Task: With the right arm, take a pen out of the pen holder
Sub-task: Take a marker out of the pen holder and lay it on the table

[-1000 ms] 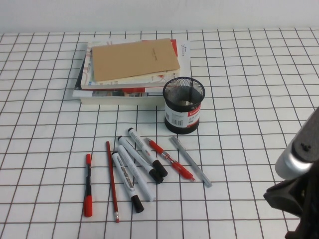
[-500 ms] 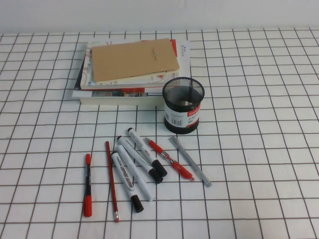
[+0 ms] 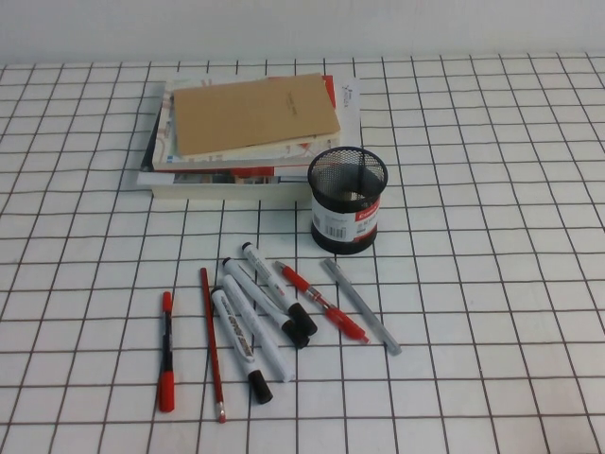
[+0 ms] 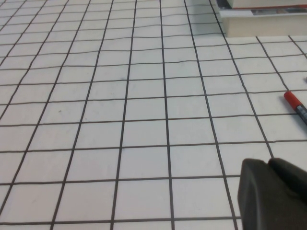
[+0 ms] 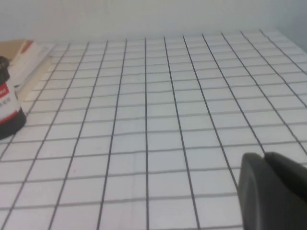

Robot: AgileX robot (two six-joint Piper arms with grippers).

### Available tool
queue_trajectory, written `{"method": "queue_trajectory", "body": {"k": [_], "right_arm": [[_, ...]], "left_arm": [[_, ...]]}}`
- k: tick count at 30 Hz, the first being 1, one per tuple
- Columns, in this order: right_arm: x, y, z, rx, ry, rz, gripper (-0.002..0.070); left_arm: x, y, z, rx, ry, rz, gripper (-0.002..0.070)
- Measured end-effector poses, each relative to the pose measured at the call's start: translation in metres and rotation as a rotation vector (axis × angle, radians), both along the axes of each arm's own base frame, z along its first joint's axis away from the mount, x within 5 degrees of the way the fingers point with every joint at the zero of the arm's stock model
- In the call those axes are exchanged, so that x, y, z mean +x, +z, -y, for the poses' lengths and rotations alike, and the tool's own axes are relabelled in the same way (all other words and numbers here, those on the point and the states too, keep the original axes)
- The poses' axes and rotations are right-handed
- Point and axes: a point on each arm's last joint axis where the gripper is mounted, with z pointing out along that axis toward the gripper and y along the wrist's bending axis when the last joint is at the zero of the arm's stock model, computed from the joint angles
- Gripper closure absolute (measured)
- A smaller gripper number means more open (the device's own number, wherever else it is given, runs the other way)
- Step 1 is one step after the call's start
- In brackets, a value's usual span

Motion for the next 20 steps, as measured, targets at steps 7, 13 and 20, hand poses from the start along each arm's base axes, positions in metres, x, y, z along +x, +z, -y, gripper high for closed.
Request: {"method": "queue_trajectory", "body": {"k": [7, 13, 20], "right_arm": [[0.000, -0.014, 0.000, -0.021, 0.005, -0.075, 0.0692], [-0.001, -0.016, -0.002, -0.040, 0.043, -0.089, 0.0692], [-0.001, -0.016, -0.002, -0.043, 0.053, -0.091, 0.0692]], "left_arm": [[0.000, 0.000, 0.000, 0.000, 0.000, 0.000, 0.0679], [0.000, 0.000, 0.000, 0.000, 0.000, 0.000, 0.0679], [0.000, 0.000, 0.000, 0.000, 0.000, 0.000, 0.0679]]}}
